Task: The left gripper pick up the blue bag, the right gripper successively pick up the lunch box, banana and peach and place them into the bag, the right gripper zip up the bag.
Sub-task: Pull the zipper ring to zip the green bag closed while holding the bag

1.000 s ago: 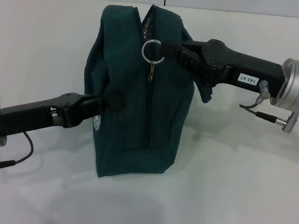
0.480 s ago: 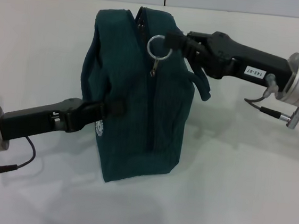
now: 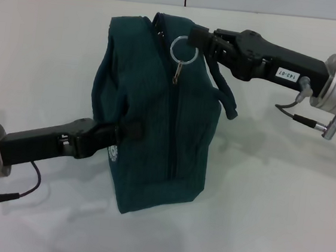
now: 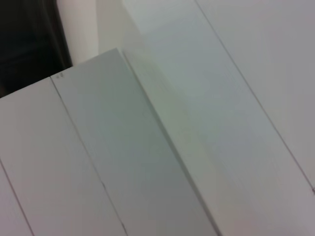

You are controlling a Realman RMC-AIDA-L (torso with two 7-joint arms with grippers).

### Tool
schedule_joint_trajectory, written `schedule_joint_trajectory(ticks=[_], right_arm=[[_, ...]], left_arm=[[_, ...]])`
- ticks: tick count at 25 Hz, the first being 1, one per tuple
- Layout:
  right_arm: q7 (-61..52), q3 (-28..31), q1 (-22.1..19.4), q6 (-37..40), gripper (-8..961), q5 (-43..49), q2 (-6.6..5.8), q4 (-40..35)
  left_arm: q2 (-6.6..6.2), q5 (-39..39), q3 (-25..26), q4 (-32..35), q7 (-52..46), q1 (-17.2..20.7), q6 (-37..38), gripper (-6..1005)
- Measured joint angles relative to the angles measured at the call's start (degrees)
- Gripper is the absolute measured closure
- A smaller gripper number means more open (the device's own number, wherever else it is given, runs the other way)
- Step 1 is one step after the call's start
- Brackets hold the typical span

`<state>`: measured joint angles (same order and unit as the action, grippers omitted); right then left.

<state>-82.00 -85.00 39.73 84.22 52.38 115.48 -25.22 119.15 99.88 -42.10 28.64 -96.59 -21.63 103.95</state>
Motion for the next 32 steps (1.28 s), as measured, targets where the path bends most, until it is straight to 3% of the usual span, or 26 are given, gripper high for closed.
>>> schedule_joint_trajectory(ticks=[32], right_arm=[[0.43, 0.01, 1.22, -2.39, 953, 0.34, -0.08, 0.03]], left_arm=[[-0.04, 0.15, -1.59, -0.08, 0.88, 1.00, 1.85, 948]])
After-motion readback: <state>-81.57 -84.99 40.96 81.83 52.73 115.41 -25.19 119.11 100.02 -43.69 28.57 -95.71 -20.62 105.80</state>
